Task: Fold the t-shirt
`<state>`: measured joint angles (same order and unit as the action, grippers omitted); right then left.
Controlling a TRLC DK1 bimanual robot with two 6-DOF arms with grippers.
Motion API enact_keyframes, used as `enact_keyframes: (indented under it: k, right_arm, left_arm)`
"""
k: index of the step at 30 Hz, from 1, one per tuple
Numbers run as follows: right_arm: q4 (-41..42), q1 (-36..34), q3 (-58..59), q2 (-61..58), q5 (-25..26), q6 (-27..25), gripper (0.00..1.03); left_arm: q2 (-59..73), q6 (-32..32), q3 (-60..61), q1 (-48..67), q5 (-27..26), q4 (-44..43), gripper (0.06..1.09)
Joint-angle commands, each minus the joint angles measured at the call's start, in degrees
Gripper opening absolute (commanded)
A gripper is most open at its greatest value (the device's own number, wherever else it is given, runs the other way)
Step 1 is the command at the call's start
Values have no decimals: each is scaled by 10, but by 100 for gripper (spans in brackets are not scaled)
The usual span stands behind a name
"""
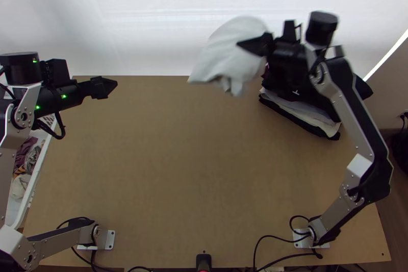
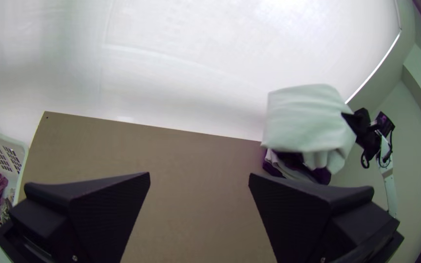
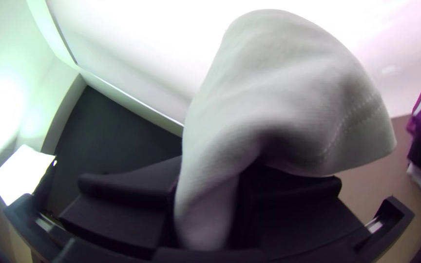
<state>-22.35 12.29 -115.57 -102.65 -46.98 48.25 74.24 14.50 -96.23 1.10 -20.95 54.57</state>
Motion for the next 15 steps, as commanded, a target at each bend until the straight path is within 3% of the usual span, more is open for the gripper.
enact_keyframes:
  k: [1, 5, 9, 15]
  right_arm:
    - [11, -50, -87, -28, -22, 27, 3]
    - [32, -110, -156, -69, -44, 59, 3]
    - [93, -162, -164, -86, -75, 128, 3]
    - [93, -210, -159, -106, -94, 132, 3]
  left_arm:
    - [-17, -1, 10, -4, -5, 3, 104]
    - [-17, -1, 10, -4, -5, 3, 104]
    - [-16, 3, 10, -2, -5, 0, 104]
    - [-12, 13, 6, 3, -5, -10, 104]
